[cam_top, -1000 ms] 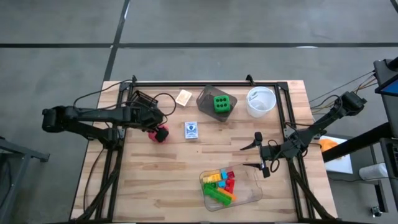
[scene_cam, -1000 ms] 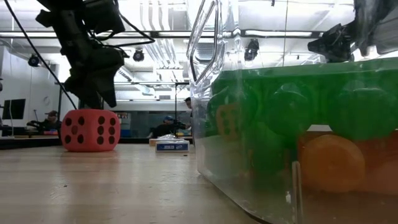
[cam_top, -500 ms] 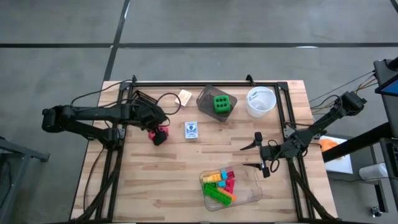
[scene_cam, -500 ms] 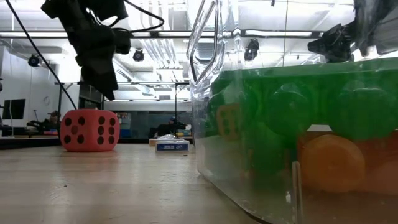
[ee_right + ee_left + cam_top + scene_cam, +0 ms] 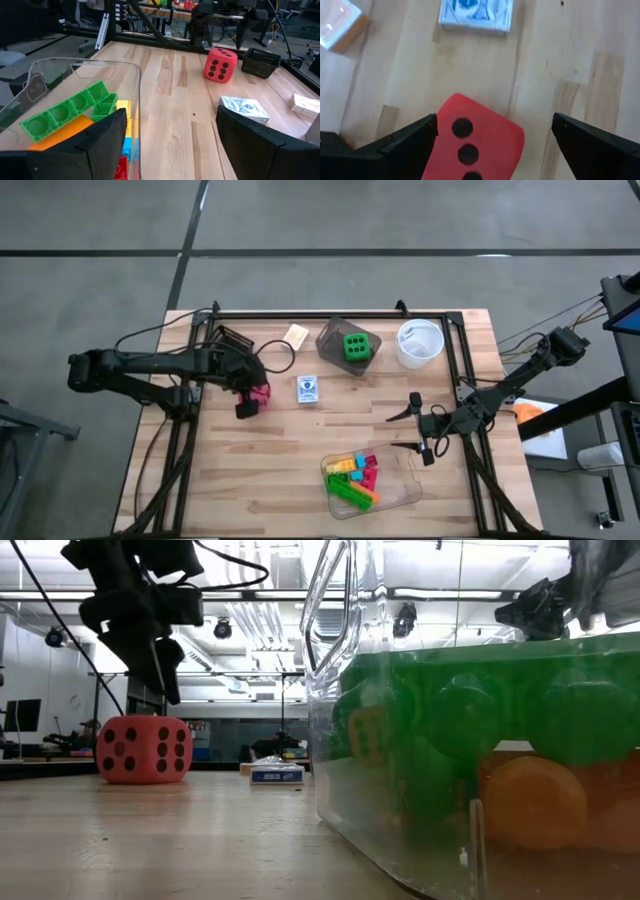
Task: Pick & Place Toys
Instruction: Put the red die into the top right transparent black bin
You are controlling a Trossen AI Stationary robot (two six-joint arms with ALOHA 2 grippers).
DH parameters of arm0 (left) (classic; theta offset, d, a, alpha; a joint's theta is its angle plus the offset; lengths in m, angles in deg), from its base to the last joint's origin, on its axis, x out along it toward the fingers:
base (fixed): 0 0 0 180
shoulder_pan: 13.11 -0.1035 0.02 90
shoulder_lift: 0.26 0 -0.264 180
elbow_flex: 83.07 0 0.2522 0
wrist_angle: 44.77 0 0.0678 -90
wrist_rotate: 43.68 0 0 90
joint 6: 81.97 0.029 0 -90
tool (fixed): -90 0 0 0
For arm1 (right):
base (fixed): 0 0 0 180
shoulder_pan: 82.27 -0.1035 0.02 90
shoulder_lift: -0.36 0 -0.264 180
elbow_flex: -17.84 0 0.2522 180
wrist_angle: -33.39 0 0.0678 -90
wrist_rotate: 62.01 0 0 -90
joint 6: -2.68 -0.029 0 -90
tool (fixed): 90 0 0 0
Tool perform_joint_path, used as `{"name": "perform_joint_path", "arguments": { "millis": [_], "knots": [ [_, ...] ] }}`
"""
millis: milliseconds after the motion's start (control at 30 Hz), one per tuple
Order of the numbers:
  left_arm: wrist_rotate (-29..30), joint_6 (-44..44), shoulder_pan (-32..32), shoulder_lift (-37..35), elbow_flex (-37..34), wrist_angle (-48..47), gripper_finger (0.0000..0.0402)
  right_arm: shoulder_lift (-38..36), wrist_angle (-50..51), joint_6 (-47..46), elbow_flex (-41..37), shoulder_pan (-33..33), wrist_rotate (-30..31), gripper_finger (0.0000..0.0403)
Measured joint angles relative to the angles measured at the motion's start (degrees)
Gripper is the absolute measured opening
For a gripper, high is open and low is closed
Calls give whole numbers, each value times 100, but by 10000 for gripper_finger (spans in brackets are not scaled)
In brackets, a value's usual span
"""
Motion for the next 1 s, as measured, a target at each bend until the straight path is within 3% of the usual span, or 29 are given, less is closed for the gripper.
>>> {"name": "perform_joint_path", "arguments": {
  "millis": [300, 533, 1000],
  "knots": [
    [538, 186, 11, 47, -3, -666, 399, 0, 6, 2, 0, 0, 0, 301],
    [817, 446, 105, 437, 16, -672, 400, 2, 26, 2, 0, 1, 0, 301],
    [470, 901, 173, 1056, 44, -290, 400, 2, 80, -13, 0, 2, 0, 301]
  ]
}}
